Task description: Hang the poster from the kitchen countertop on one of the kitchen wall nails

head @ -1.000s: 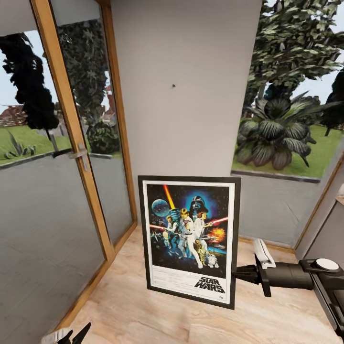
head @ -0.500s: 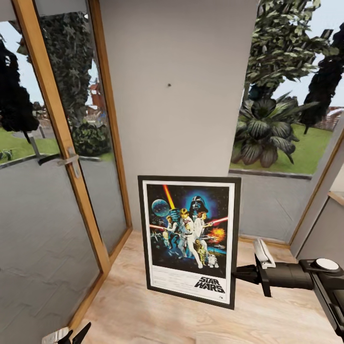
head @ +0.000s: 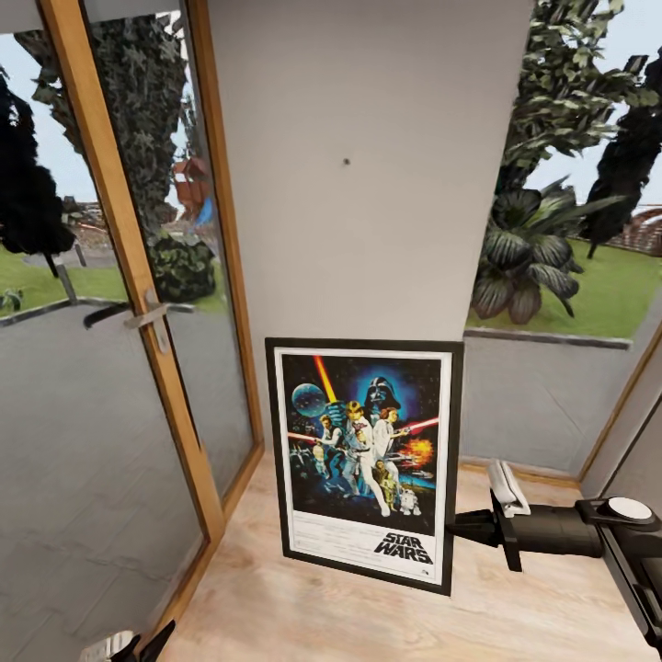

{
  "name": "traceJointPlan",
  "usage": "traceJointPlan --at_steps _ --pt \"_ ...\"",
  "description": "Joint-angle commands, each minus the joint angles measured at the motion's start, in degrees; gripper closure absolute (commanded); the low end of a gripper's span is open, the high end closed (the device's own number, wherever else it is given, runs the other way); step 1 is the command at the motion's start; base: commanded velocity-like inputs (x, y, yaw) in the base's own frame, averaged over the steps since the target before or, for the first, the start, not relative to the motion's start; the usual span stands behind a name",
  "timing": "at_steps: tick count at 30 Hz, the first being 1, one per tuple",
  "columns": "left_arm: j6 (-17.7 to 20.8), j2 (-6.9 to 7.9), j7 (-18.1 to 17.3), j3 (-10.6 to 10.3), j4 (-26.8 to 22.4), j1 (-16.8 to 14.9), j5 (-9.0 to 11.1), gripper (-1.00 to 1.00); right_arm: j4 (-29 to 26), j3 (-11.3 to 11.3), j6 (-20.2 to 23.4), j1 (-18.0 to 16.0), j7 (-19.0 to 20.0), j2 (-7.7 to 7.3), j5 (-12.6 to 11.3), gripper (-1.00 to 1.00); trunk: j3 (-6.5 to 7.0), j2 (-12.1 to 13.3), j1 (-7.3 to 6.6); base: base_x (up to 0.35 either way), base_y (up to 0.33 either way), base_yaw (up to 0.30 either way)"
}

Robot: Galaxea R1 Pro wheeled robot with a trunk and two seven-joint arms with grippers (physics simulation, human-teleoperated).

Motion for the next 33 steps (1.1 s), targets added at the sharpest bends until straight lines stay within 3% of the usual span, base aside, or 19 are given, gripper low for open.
traceJointPlan --at_steps 1,9,23,33 --pt "-0.27 0.0 -0.16 0.26 0.06 -0.06 -0.25 -1.0 -0.03 -0.03 0.76 -0.06 0.33 -0.01 0.08 1.0 -0.12 -0.13 0.07 0.284 0.16 -0.089" --pt "-0.34 0.03 -0.16 0.26 0.06 -0.06 -0.25 -1.0 -0.03 -0.03 0.87 -0.06 0.33 -0.03 0.08 1.0 0.08 -0.13 0.07 0.243 0.106 -0.224" --pt "-0.36 0.09 -0.16 0.26 0.06 -0.06 -0.25 -1.0 0.05 -0.03 0.93 -0.06 0.33 -0.02 0.08 1.0 0.57 -0.13 0.07 0.019 0.006 -0.29" --pt "-0.36 0.09 -0.16 0.26 0.06 -0.06 -0.25 -1.0 0.04 -0.03 0.79 -0.06 0.33 -0.01 0.04 1.0 0.63 -0.13 0.07 0.001 0.0 -0.046"
